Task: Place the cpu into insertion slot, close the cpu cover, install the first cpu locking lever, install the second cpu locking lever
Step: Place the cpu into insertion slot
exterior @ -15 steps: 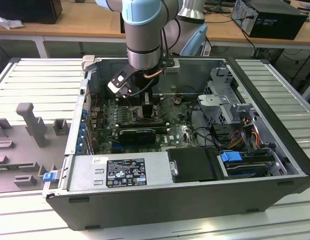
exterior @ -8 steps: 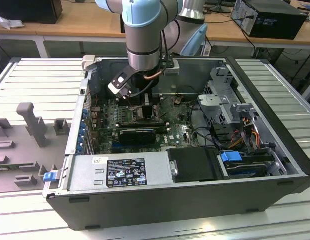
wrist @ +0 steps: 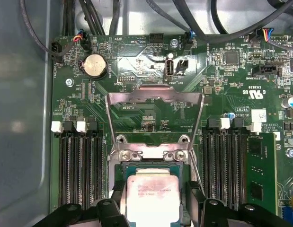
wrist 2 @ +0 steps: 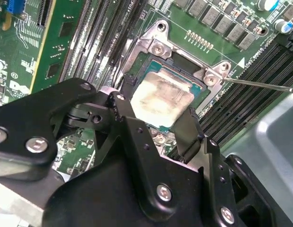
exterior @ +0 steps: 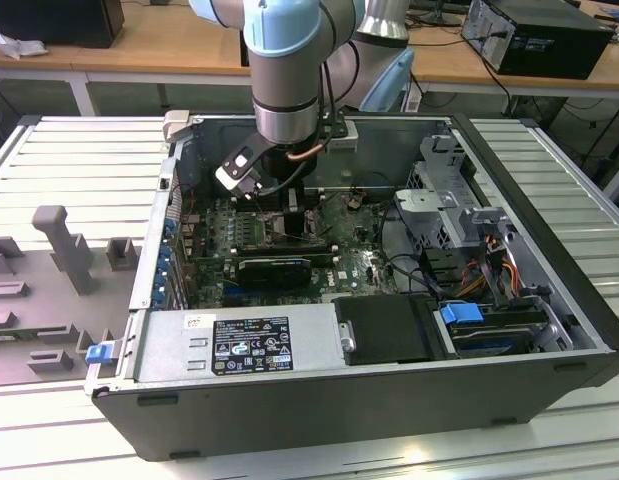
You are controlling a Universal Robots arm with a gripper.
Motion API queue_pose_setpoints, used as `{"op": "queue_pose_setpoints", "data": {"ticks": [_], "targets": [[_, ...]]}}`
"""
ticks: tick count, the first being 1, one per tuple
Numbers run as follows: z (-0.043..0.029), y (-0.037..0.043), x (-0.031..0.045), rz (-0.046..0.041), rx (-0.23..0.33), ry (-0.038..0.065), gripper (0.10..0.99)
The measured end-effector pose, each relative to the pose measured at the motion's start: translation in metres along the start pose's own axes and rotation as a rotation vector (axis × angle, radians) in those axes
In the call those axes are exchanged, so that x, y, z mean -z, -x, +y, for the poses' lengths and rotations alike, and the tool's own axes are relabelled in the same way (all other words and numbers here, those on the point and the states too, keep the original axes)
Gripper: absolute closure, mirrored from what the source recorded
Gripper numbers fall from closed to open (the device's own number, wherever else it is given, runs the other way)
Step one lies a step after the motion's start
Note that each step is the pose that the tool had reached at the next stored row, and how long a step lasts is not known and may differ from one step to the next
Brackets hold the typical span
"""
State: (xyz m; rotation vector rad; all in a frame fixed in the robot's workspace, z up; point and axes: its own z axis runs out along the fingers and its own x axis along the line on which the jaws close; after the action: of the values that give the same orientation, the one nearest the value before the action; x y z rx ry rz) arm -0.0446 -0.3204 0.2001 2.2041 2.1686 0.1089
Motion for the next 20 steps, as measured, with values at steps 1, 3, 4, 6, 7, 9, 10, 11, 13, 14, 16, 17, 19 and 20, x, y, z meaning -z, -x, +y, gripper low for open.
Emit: {"op": "queue_pose_setpoints", "data": {"ticks": [1, 3, 4, 6, 7, 9, 10, 11, 13, 14, 16, 17, 19, 20], "targets": [[0.0001, 0.0001, 0.0011, -0.0003, 0.0, 0.0, 0.475], [0.0006, 0.0, 0.0068, 0.0001, 0.0, 0.0, 0.475], [0.0008, -0.0001, 0.0092, 0.0, 0.0, 0.0, 0.475], [0.0011, -0.0001, 0.0124, 0.0, 0.0, 0.0, 0.678], [0.0011, -0.0002, 0.0133, 0.0, 0.0, 0.0, 0.737], [0.0012, -0.0002, 0.0134, 0.0002, 0.0, 0.0, 0.8], [0.0012, -0.0002, 0.0141, -0.0003, 0.0, 0.0, 0.922], [0.0013, -0.0002, 0.0152, -0.0008, 0.0, 0.0, 0.98], [0.0013, -0.0002, 0.0153, -0.0011, 0.0, 0.0, 0.98], [0.0012, -0.0002, 0.0153, -0.0011, 0.0, 0.0, 0.98], [0.0012, -0.0002, 0.0153, -0.0011, 0.0, 0.0, 0.98], [0.0011, -0.0002, 0.0157, -0.001, 0.0, 0.0, 0.98], [0.0011, -0.0002, 0.0162, -0.001, 0.0, 0.0, 0.98], [0.0012, -0.0002, 0.0162, -0.001, 0.0, 0.0, 0.98]]}}
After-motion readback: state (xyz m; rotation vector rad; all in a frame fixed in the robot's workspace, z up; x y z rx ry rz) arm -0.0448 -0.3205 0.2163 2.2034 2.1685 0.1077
